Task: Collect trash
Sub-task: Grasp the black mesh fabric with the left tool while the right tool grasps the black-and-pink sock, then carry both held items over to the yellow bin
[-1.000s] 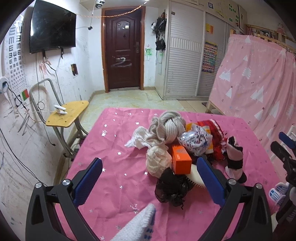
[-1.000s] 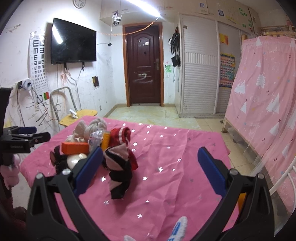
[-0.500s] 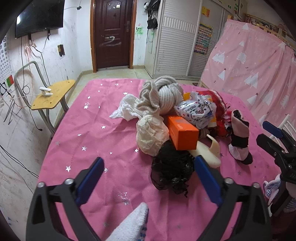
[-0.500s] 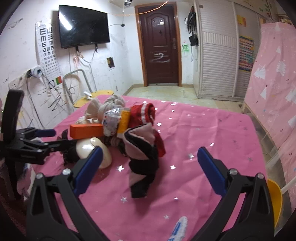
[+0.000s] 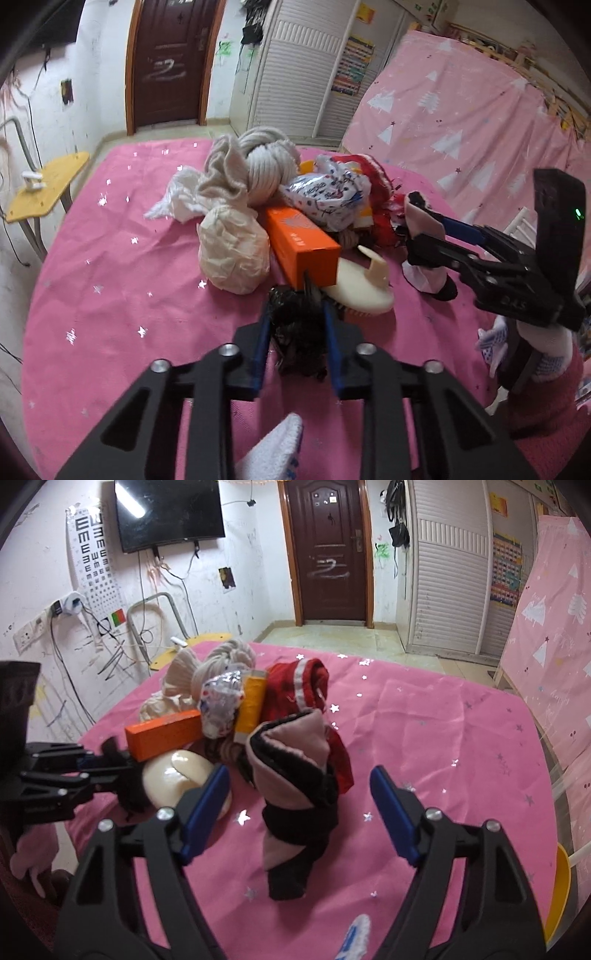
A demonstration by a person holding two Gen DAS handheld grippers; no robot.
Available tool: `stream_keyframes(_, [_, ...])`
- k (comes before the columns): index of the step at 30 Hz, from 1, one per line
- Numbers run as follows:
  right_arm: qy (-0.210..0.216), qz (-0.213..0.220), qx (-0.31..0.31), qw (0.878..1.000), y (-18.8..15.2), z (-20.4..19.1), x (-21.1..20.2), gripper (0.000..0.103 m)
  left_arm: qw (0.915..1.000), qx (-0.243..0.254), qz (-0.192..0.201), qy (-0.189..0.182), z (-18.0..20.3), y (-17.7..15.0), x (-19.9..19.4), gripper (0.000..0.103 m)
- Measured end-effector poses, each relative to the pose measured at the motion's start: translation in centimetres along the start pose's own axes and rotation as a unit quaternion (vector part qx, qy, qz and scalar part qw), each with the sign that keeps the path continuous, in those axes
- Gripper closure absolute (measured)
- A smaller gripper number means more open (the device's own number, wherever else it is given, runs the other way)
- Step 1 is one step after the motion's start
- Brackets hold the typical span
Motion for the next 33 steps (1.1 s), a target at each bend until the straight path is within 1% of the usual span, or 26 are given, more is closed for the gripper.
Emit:
stream_keyframes(2, [0.001, -0.007, 0.0, 1.0, 0.1, 0.1, 0.4, 0.036, 0.9999, 0.004, 0.004, -0.013, 0.7, -0.2, -0.6, 0.094])
stream_keyframes(3, [0.002, -0.009, 0.001, 1.0, 0.1, 0.0, 0.6, 0.041, 0.9998, 0.003, 0.008, -0.019, 0.8, -0.3, -0.9, 0.095])
stream_keyframes(5, [0.006, -0.014, 0.002, 1.0, 0.0, 0.1, 0.9, 0.05, 0.9996, 0.003, 0.016, -0.022, 0.9, -0.2, -1.5, 0.095])
stream_keyframes(6, [0.007, -0.016, 0.002, 1.0, -0.2, 0.1, 1.0, 0.059, 0.9995, 0.003, 0.022, -0.023, 0.9, -0.2, -1.9, 0.095])
stream_keyframes(7, [0.008, -0.016, 0.003, 1.0, -0.3, 0.2, 1.0, 0.065, 0.9994, 0.002, 0.023, -0.025, 1.1, 0.2, -2.3, 0.095])
stream_keyframes(11, [0.001, 0.0, 0.004, 1.0, -0.3, 0.3, 0.3, 0.069, 0.9988, 0.002, 0.046, -0.017, 1.4, 0.6, -3.9, 0.095])
stream_keyframes(13, [-0.001, 0.016, 0.01, 1.0, -0.2, 0.7, -0.5, 0.069, 0.9982, 0.004, 0.058, -0.014, 1.4, 1.1, -4.9, 0.095])
stream_keyframes(17, [0.004, 0.049, 0.026, 0.998, 0.1, 1.8, -2.6, 0.069, 0.9964, 0.019, 0.082, -0.011, 2.4, 1.8, -6.6, 0.095])
stream_keyframes(19, [0.007, 0.058, 0.032, 0.998, 0.3, 2.2, -3.3, 0.069, 0.9953, 0.029, 0.092, -0.008, 3.3, 2.2, -7.0, 0.095])
stream_keyframes(20, [0.005, 0.062, 0.033, 0.998, 0.3, 2.5, -3.6, 0.069, 0.9946, 0.037, 0.097, 0.0, 3.7, 2.4, -7.1, 0.095])
stream_keyframes(22, [0.003, 0.066, 0.037, 0.997, 0.1, 3.0, -4.1, 0.069, 0.9941, 0.047, 0.096, 0.02, 3.7, 2.6, -7.4, 0.094])
stream_keyframes(23, [0.002, 0.068, 0.04, 0.997, 0.0, 3.2, -4.2, 0.069, 0.9951, 0.05, 0.081, 0.028, 3.5, 2.6, -7.0, 0.094])
stream_keyframes(24, [0.002, 0.069, 0.043, 0.997, -0.2, 3.5, -4.4, 0.069, 0.9957, 0.049, 0.069, 0.038, 3.1, 2.6, -6.6, 0.092])
stream_keyframes(26, [-0.001, 0.07, 0.047, 0.996, -0.6, 4.0, -4.5, 0.069, 0.9966, 0.044, 0.05, 0.048, 2.2, 2.1, -5.8, 0.075])
stream_keyframes(27, [0.0, 0.071, 0.05, 0.996, -0.7, 4.3, -4.5, 0.069, 0.9976, 0.04, 0.034, 0.046, 1.8, 1.9, -5.2, 0.053])
stream_keyframes(28, [0.001, 0.072, 0.054, 0.996, -0.8, 4.5, -4.4, 0.069, 0.9981, 0.036, 0.021, 0.045, 1.5, 1.5, -4.6, 0.039])
stream_keyframes(30, [0.002, 0.074, 0.057, 0.996, -1.0, 4.9, -4.5, 0.069, 0.9981, 0.037, 0.007, 0.049, 1.3, 0.8, -3.7, 0.038])
stream_keyframes(32, [0.004, 0.074, 0.056, 0.996, -1.1, 4.9, -4.5, 0.069, 0.9967, 0.05, -0.004, 0.064, 1.6, 0.2, -2.7, 0.038])
stream_keyframes(33, [0.004, 0.075, 0.055, 0.996, -1.1, 4.9, -4.5, 0.069, 0.9963, 0.053, -0.008, 0.067, 1.7, -0.1, -2.3, 0.041])
Point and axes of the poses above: each gripper's, at about its wrist camera, not at the fingertips, and x roughly the way its jaws point, z to its right, y to its top, the point moved 5 cm from there along x, roughly the way its jaws point, and after that the axes turned 11 degrees about -x, right-handed, at the moved point
